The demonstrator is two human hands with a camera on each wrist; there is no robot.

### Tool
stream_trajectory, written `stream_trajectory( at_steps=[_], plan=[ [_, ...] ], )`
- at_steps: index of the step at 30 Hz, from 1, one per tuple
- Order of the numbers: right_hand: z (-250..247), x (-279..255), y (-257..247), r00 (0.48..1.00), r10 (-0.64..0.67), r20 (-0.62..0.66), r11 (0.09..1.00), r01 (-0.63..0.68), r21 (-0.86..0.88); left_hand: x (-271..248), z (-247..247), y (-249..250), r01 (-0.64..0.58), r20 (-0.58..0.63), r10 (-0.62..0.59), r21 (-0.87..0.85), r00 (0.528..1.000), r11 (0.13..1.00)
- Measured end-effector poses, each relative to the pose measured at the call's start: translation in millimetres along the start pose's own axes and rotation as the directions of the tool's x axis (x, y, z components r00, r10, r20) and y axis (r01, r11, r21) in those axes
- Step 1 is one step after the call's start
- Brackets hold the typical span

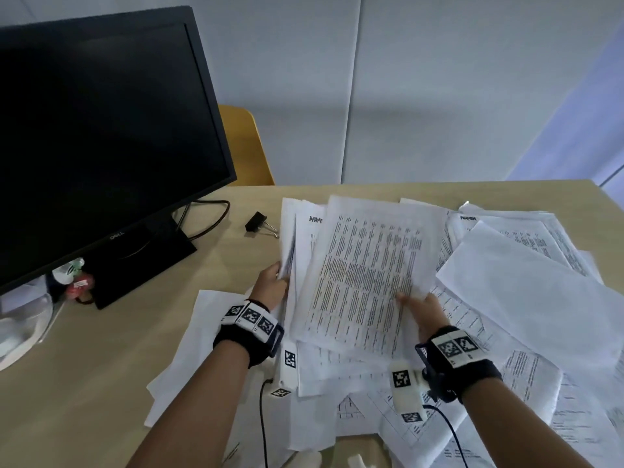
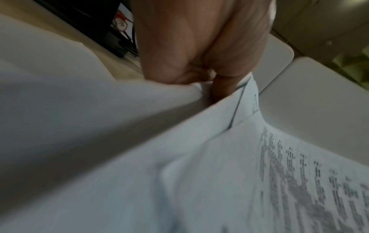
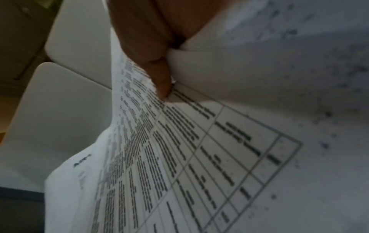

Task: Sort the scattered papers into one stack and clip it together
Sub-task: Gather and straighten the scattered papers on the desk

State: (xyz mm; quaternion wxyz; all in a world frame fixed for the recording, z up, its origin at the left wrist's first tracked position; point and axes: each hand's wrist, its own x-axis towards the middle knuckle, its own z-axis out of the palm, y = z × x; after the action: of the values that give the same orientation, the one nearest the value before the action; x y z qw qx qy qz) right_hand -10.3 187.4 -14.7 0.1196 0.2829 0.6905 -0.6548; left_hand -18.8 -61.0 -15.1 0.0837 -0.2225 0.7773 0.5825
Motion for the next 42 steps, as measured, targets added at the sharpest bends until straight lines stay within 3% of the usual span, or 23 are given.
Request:
stream_trajectory(
  at_steps=[3, 6, 8, 10, 12, 15, 17, 22, 26, 28, 33, 36, 39, 42],
  plan=[
    [7, -5, -6, 0.988, 0.047, 0.144, 0.996, -0.057, 0.064, -7, -5, 9, 0.071, 0.057, -0.064, -0.122, 0.996, 0.990],
    [14, -13, -26, 0.968, -0.111, 0.223, 0.991, 0.093, 0.091, -14, -10, 16, 0.164, 0.212, -0.080, -0.418, 0.974, 0.894],
    [18, -22, -45, 0.926, -0.332, 0.178, 0.943, 0.329, 0.043, -21, -13, 31, -0.002, 0.193, 0.083, -0.386, 0.978, 0.922],
    [21, -35, -68, 0.836, -0.537, 0.116, 0.843, 0.535, 0.045, -28, -15, 52, -0.232, -0.010, 0.235, -0.213, 0.972, 0.949],
    [21, -49, -92, 0.710, -0.702, 0.052, 0.712, 0.699, 0.064, -35, -20, 75, -0.387, -0.201, 0.353, -0.168, 0.914, 0.906],
    [19, -62, -113, 0.559, -0.829, -0.016, 0.557, 0.829, 0.055, -46, -32, 104, -0.532, -0.324, 0.452, -0.228, 0.831, 0.816],
    [19, -65, -114, 0.535, -0.844, -0.033, 0.533, 0.845, 0.056, -52, -37, 110, -0.562, -0.303, 0.484, -0.279, 0.821, 0.779],
    [20, -63, -96, 0.571, -0.821, -0.017, 0.566, 0.818, 0.103, -61, -33, 101, -0.518, -0.231, 0.468, -0.478, 0.853, 0.709],
    [25, -55, -91, 0.616, -0.787, -0.015, 0.615, 0.787, 0.057, -64, -27, 97, -0.439, -0.196, 0.394, -0.461, 0.898, 0.771],
    [26, -55, -96, 0.609, -0.793, -0.029, 0.608, 0.793, 0.040, -67, -27, 102, -0.465, -0.211, 0.415, -0.433, 0.885, 0.772],
    [23, -61, -112, 0.539, -0.833, -0.123, 0.515, 0.838, 0.180, -68, -34, 122, -0.550, -0.287, 0.472, -0.512, 0.834, 0.660],
    [23, -52, -95, 0.615, -0.784, -0.078, 0.593, 0.781, 0.197, -59, -33, 107, -0.492, -0.210, 0.448, -0.467, 0.869, 0.735],
    [27, -39, -61, 0.734, -0.675, 0.068, 0.735, 0.678, -0.025, -48, -23, 72, -0.362, -0.077, 0.361, -0.391, 0.929, 0.847],
    [29, -29, -40, 0.832, -0.548, 0.088, 0.809, 0.554, -0.198, -33, -17, 40, -0.212, -0.018, 0.211, -0.024, 0.977, 0.977]
  ],
)
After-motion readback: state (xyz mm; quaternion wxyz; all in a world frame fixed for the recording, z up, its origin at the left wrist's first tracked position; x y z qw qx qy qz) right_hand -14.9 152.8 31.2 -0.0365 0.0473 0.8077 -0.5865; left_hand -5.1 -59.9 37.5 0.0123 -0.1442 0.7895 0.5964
